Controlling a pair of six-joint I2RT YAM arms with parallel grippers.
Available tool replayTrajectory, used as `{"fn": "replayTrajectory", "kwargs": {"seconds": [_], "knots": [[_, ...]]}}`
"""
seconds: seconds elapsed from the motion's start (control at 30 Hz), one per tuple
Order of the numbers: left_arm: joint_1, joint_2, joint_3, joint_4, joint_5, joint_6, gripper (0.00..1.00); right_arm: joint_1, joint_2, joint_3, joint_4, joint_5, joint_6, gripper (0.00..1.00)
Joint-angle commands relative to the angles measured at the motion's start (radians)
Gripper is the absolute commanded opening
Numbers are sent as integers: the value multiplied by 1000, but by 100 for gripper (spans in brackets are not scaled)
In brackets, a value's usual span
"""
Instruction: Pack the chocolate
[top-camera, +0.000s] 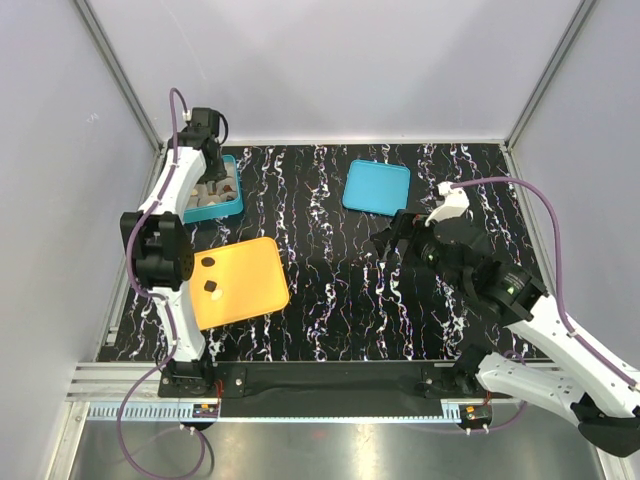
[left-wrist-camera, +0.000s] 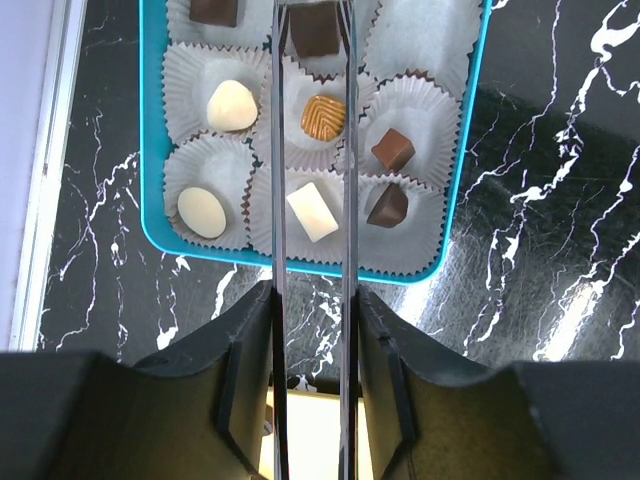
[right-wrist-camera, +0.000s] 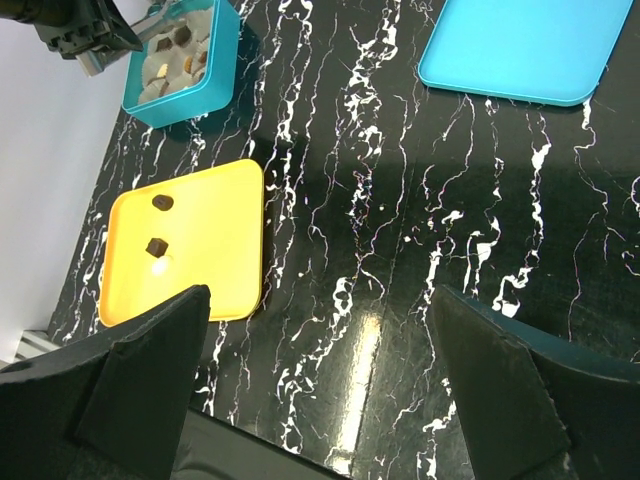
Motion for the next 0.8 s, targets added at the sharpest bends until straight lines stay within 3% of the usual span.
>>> {"fn": "replayTrajectory", "kwargs": {"seconds": [0.0,0.27,0.43,0.53,0.7,0.77], "knots": [[6,-5,65,56,-11,11,41,-4,4,12,47,35,-23,100],[4,-37,105,0,-29,12,45,-4,-16,15,36,38,-23,100],[-7,-164,70,-81,-28,2,46,-4,-35,21,15,28,-20,100],[-14,-271,-23,-141,-15,-29,46,-4,-46,20,-2,27,-18,100],[-16,-552,-345,-113,130,-100,48,-4,-83,-3,-27,18,-9,100],[-17,-650,-399,-127,178,-132,48,-4,-95,-20,-30,13,3,100]]}}
